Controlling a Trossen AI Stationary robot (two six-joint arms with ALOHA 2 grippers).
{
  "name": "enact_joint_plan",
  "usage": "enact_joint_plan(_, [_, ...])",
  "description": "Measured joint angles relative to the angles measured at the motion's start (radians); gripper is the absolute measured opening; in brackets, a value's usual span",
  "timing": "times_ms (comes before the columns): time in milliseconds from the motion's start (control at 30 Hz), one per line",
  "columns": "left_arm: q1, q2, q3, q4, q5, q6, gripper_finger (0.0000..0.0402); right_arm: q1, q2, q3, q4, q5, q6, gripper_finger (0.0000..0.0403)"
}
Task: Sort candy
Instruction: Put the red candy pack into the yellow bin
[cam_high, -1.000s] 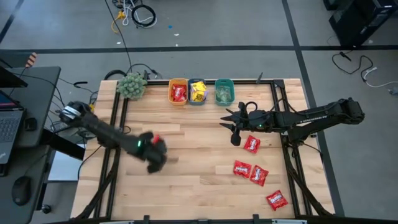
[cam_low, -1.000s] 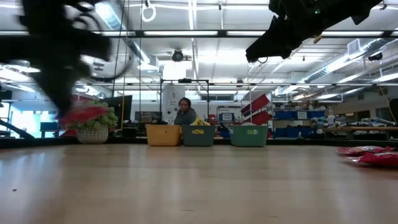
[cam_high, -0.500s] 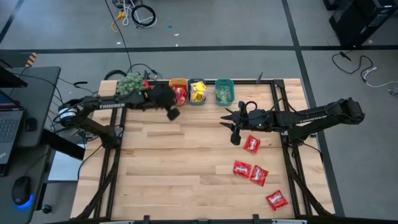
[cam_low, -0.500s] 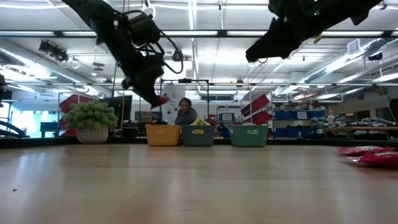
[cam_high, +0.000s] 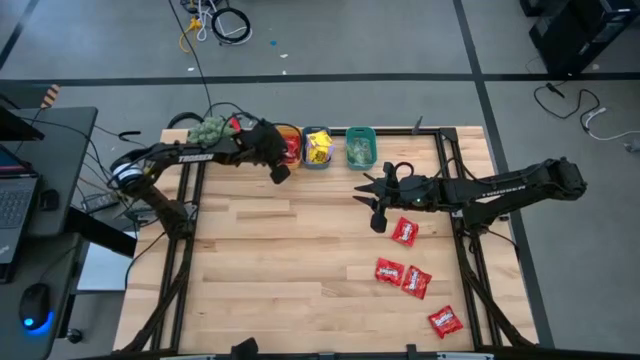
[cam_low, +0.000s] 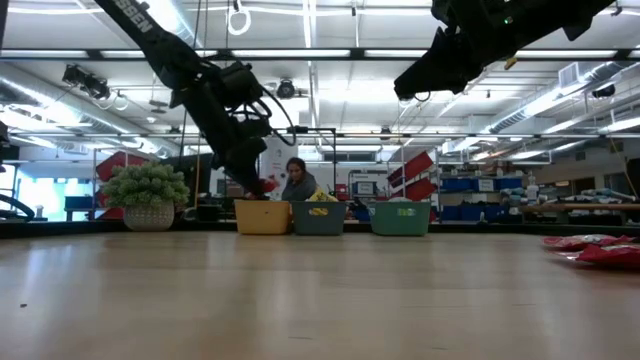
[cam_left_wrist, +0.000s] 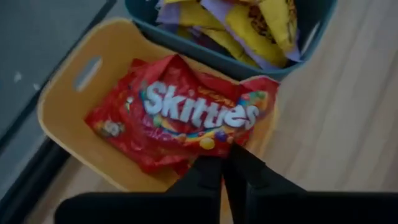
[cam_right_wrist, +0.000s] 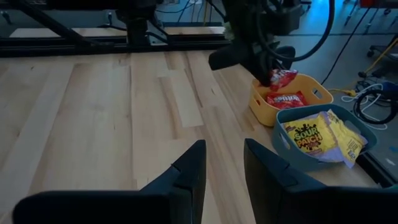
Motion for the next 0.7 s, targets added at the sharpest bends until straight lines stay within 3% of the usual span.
enact_joint_plan(433, [0.001,0.003,0.0,0.064,-0.011,0.066,0.0124,0.0,0.0,0.0,-0.002,0.0,0.0,0.0105])
enact_joint_plan(567, [0.001,0.003,0.0,0.086,-0.037,0.08,0.0123,0.0,0.0,0.0,-0.007,0.0,0.0,0.0107])
enact_joint_plan(700, [0.004,0.008,0.0,0.157,0.01,0.081,0.0079,0.0,0.0,0.0,-0.008,0.0,0.0,0.0103])
